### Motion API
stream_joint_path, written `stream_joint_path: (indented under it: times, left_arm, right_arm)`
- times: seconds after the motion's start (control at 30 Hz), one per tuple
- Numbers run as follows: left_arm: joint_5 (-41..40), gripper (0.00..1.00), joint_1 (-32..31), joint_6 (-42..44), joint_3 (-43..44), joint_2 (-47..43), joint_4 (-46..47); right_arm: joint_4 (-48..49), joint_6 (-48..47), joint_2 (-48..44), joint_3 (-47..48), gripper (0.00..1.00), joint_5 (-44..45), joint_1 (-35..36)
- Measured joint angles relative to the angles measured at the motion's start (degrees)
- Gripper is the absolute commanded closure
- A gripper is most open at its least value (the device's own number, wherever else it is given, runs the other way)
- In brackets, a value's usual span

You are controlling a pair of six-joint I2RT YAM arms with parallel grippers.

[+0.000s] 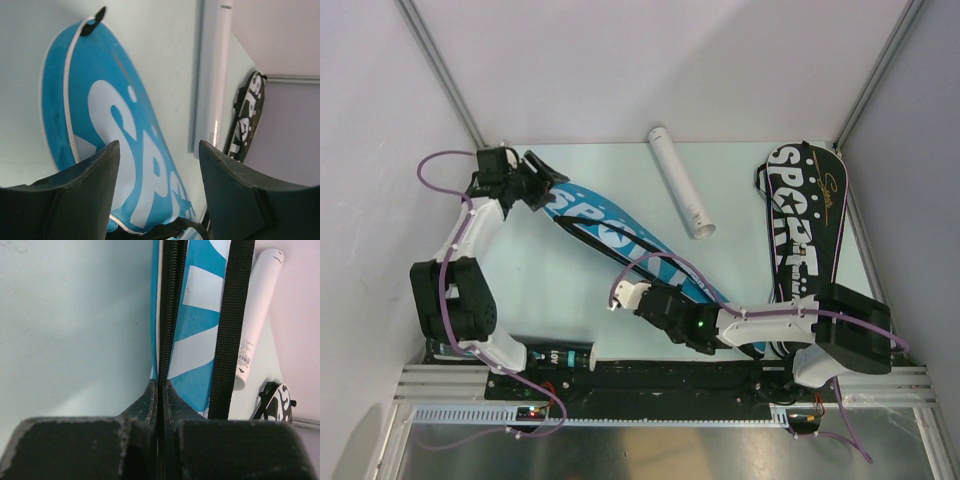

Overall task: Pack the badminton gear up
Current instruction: Adjust the racket bag at the center of the board.

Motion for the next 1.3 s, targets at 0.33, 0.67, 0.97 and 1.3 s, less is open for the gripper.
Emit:
stream_joint_path:
  times: [0.33,0.67,0.97,1.3]
  left_arm:
    - [-8.87,0.32,0.28,4.81,-6.03,-11.67,-1.97]
    - [-12.41,0.33,1.46,8.02,-8.7,-13.25,-4.68]
    - [-10.47,0.39,1.66,6.67,-10.4,-9.75,-4.68]
    - [-7.89,0.91,2.78,2.95,-12.44,-6.38,-1.92]
  right_arm:
    - [0.63,-0.17,-1.9,-0.39,1.0,-2.45,-1.31]
    - [2.25,-0.17,-3.85,-2.67,1.0,-4.37,-2.1]
    - [3.21,-0.13,-3.87,-3.26,1.0,-5.79,-2.12]
    - [4.37,0.57,-5.38,-5.05,1.0,-10.38,-3.39]
